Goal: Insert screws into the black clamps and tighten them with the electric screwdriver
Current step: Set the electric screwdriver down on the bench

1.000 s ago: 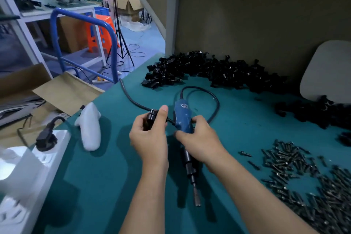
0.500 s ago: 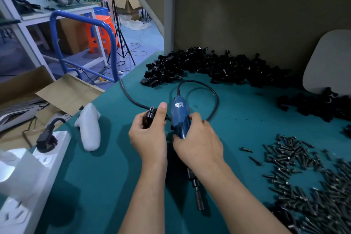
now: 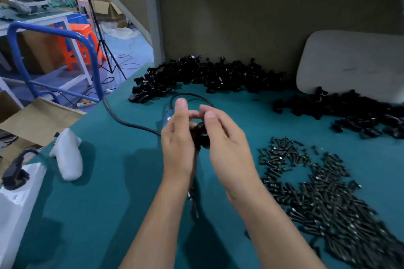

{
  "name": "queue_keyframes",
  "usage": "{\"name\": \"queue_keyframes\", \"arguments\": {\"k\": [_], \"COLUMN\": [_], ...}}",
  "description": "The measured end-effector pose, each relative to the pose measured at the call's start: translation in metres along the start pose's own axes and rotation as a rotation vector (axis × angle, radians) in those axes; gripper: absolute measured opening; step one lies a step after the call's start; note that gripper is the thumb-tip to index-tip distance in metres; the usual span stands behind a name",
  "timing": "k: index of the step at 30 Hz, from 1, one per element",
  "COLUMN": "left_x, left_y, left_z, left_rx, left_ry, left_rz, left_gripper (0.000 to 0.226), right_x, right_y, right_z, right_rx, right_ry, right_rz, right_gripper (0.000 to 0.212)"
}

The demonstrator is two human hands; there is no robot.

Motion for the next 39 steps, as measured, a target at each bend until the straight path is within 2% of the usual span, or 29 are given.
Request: {"name": "queue_keyframes", "arguments": {"k": [3,6,9,12,16,21,25,28,33,39], "left_x": [-0.043,-0.086,-0.135,-0.185,-0.242,-0.287,-0.312,-0.323,-0.319,-0.303], "left_y": [-0.011,-0.028,-0.050,-0.076,-0.106,-0.132,-0.144,-0.157,-0.170,-0.168], "left_z": [-0.037,-0.079,-0.135,-0.200,-0.283,-0.358,-0.373,-0.377,-0.373,-0.368], "left_rx": [0.040,0.111,0.190,0.258,0.260,0.203,0.065,-0.012,-0.113,-0.158], "left_ry": [-0.085,-0.231,-0.394,-0.608,-0.903,-1.193,-1.230,-1.329,-1.339,-1.353], "left_rz": [0.156,0.297,0.312,0.279,0.274,0.287,0.343,0.472,0.721,0.657], "left_gripper": [0.033,0.017,0.014,0.015,0.013,0.029,0.028,0.027,0.022,0.019], "right_x": [0.047,0.113,0.182,0.258,0.345,0.413,0.446,0.455,0.448,0.434], "right_y": [0.003,0.017,0.034,0.052,0.076,0.094,0.118,0.134,0.149,0.149], "right_z": [-0.026,-0.056,-0.095,-0.138,-0.193,-0.237,-0.246,-0.243,-0.238,-0.240], "right_rx": [-0.022,-0.082,-0.146,-0.193,-0.205,-0.195,-0.357,-0.454,-0.457,-0.405], "right_ry": [0.121,0.205,0.304,0.547,0.788,0.989,0.981,0.948,0.823,0.834], "right_rz": [-0.060,-0.270,-0.217,-0.215,-0.385,-0.684,-0.798,-0.811,-0.867,-0.839], "right_gripper": [0.035,0.044,0.039,0.028,0.024,0.024,0.031,0.031,0.053,0.048]}}
Point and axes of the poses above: each hand's wrist, its own z-axis towards the middle knuckle, its own x-axis out of the back of the hand, y = z × x, the point moved 5 cm from there along z, towards the middle knuckle, and after that the axes turned 11 degrees about -z, right-handed, at the moved point
